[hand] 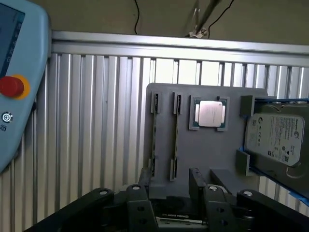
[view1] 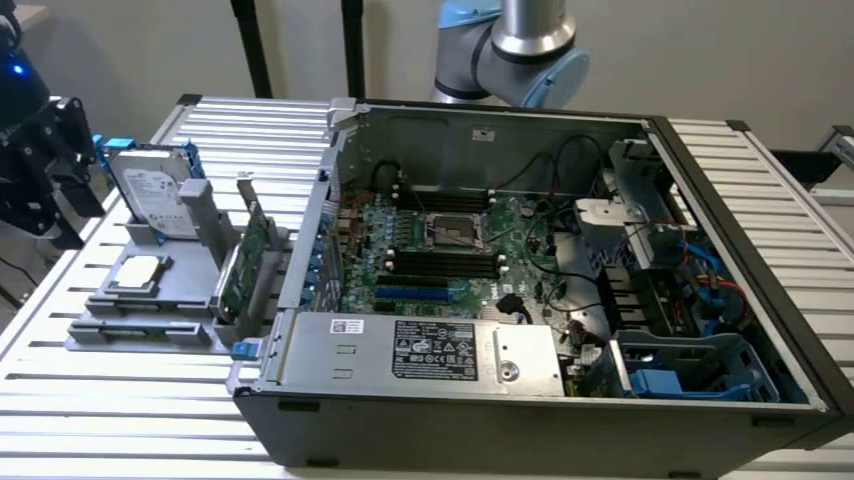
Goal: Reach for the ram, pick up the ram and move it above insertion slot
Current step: 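Pick up the ram and move it above insertion slot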
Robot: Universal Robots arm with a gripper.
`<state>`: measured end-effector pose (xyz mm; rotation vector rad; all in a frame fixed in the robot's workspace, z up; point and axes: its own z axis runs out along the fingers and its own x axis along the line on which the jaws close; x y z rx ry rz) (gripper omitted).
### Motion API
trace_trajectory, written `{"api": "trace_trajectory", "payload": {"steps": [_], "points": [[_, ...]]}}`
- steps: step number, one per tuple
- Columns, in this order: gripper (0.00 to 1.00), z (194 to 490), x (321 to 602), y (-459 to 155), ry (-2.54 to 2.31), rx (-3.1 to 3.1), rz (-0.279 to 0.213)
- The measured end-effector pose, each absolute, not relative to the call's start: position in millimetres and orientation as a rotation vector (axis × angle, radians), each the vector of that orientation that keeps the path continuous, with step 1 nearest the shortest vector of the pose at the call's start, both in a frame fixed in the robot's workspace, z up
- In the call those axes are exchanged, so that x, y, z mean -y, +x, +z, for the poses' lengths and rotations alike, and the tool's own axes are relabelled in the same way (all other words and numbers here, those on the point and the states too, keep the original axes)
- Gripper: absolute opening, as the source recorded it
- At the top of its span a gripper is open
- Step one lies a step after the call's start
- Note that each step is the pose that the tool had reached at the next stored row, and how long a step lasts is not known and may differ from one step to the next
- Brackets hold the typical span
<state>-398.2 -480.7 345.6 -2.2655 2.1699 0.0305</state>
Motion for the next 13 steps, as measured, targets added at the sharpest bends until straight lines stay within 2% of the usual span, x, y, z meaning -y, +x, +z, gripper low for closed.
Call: {"api": "trace_trajectory", "payload": {"steps": [1, 13], "points": [[0.48, 344, 481, -398, -2.265, -2.170, 0.031], [0.48, 322, 487, -398, -2.265, -2.169, 0.031]]}}
